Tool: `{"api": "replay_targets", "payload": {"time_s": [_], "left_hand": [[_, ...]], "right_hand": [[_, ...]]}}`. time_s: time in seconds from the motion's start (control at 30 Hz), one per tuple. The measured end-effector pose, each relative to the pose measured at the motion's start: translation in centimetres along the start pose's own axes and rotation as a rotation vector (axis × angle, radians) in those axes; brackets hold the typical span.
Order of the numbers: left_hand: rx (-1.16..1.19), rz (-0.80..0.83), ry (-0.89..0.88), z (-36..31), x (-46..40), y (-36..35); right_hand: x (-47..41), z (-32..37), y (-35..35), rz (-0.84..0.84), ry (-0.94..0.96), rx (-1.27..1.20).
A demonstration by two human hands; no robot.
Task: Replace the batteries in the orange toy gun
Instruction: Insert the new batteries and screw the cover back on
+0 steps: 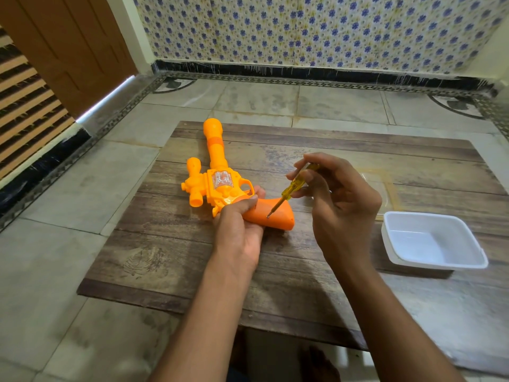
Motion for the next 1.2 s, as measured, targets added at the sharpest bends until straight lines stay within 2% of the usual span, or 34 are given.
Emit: {"api": "replay_targets", "payload": {"time_s": [0.37, 0.53, 0.7, 0.8, 0.97, 1.03, 1.2], "left_hand": [[-0.07, 0.046, 0.026, 0.0, 0.2, -0.2], [-0.089, 0.042, 0.037, 0.0, 0.1, -0.1], [-0.095, 0.04, 0.025, 0.0, 0.1, -0.2], [-0.094, 0.056, 0.035, 0.1, 0.2, -0.2], [-0.08, 0.067, 0.042, 0.1, 0.1, 0.0], [-0.069, 0.071, 0.044, 0.1, -0.1, 0.0], [-0.079, 0.058, 0.049, 0.2, -0.4, 0.2]], "right_hand": [[-0.1, -0.2, 0.4, 0.008, 0.038, 0.067], [-0.1, -0.8, 1.1, -0.046, 0.04, 0.121], [-0.3, 1.1, 0.5, 0.025, 0.237, 0.332], [-0.1, 1.7, -0.6, 0.097, 0.301, 0.355], [0.4, 0.8, -1.8, 0.234, 0.171, 0.192], [0.2, 0.6, -1.6, 0.226, 0.137, 0.153], [0.1, 0.8, -1.2, 0.185, 0.189, 0.254]]}}
Point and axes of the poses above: each hand's wrist, its own x-axis away from the middle knuckle, its own y-axis out of the back of the hand, z = x × y, the point moved 7 cm from there along -x, towards the middle knuckle, and after that the axes turned 12 degrees about -x, right-handed, at the moved point
